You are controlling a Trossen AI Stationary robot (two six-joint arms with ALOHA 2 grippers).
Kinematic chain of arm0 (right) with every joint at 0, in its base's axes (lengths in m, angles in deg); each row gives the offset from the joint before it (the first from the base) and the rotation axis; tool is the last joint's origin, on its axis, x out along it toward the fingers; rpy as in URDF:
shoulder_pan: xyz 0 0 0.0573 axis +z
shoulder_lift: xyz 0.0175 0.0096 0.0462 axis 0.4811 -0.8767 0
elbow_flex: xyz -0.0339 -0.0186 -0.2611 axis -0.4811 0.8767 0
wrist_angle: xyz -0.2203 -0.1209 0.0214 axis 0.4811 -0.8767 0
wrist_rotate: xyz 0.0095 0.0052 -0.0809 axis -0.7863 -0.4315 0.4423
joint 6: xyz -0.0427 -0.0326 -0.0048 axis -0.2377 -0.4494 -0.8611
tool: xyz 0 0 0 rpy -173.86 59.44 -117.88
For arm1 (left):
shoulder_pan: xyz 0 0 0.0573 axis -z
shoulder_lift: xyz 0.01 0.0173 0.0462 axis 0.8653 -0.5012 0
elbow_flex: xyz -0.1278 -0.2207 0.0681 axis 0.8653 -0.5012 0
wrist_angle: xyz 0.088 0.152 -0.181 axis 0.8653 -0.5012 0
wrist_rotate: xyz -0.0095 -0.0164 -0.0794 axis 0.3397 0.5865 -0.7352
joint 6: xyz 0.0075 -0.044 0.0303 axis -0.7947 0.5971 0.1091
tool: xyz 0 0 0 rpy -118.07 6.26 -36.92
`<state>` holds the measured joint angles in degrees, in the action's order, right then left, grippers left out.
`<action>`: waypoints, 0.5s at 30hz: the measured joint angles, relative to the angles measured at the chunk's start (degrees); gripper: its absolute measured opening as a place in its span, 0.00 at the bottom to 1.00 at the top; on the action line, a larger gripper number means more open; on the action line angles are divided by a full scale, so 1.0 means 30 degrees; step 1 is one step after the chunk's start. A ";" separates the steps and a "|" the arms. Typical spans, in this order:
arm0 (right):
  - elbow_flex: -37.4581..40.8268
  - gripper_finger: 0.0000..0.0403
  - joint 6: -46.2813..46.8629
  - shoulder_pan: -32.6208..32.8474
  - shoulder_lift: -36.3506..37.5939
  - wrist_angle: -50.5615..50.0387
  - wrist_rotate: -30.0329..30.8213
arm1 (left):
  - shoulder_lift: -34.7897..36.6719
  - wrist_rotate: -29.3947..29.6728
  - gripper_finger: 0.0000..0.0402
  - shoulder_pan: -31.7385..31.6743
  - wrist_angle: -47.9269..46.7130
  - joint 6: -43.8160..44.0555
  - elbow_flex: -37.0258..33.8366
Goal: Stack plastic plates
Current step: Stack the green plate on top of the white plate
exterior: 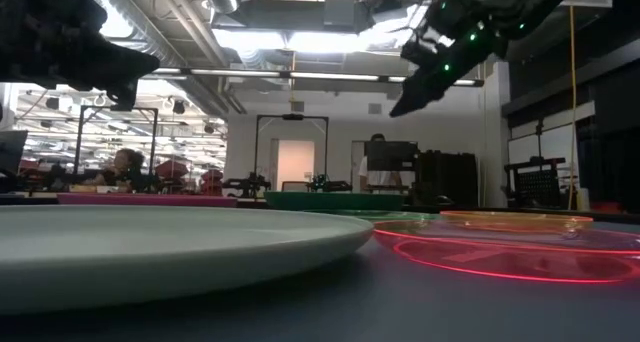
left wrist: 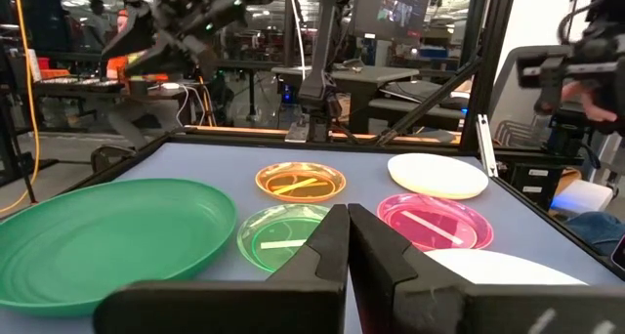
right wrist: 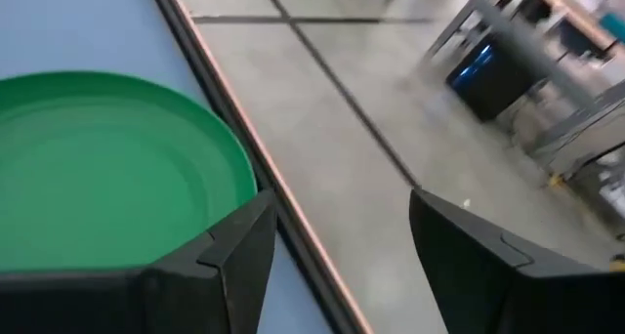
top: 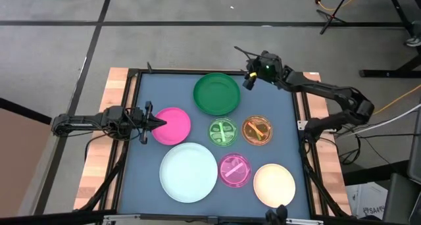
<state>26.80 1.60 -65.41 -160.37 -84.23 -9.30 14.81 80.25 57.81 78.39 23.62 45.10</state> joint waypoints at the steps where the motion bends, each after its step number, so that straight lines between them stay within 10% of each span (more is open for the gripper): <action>1: 0.0007 0.57 0.0142 -0.0248 -0.0277 -0.0016 -0.0306 | 0.0000 0.0000 0.00 0.0000 0.0000 0.0000 0.0000; 15: 0.0036 0.57 0.0259 -0.1175 -0.4085 0.0146 -0.1853 | 0.0000 0.0004 0.00 0.0000 0.0000 -0.0007 -0.0003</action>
<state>26.91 2.38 -68.94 -172.63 -83.79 -14.86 14.81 80.26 57.81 78.39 23.60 45.09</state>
